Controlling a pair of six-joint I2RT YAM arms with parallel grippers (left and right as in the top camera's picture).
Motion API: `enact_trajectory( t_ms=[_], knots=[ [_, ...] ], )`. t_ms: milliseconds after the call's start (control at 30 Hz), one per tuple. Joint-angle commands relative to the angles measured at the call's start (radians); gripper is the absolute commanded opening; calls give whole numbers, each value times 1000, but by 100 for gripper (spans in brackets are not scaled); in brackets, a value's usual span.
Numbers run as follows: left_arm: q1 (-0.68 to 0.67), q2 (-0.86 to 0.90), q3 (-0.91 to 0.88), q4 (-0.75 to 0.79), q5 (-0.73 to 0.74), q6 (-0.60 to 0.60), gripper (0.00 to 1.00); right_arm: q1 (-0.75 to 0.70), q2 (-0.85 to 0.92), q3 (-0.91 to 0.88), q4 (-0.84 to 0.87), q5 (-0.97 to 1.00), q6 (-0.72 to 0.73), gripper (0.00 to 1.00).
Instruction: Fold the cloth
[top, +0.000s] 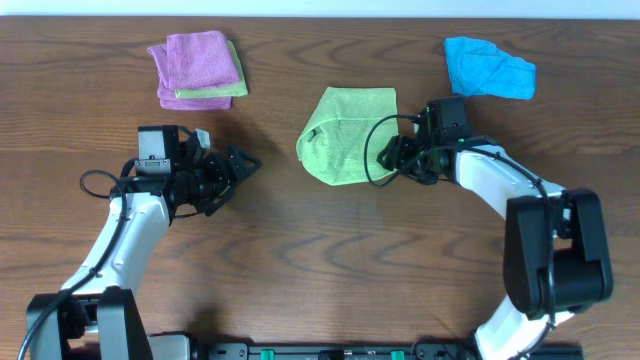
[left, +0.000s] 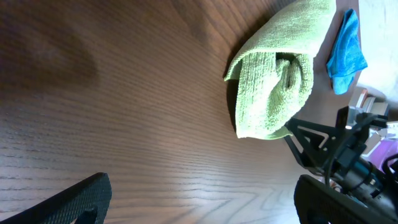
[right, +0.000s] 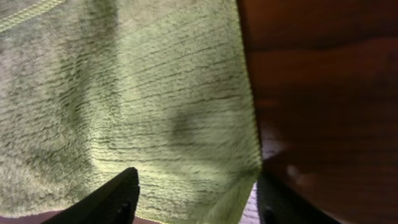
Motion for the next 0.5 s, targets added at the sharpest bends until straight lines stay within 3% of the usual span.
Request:
enact_trajectory(
  t_ms=[0,133,233,467],
  knots=[
    [-5,5,14,2,8,-5,95,15,23,-5,7,-24,26,53],
    [-5,5,14,2,6,-4,95,14,23,-5,13,-18,26,35],
    [-5,5,14,2,5,-4,95,13,23,-5,11,-18,25,4],
    [-11,5,14,5,6,-5,95,-14,-85,-3,-91,41,-63,1]
  ],
)
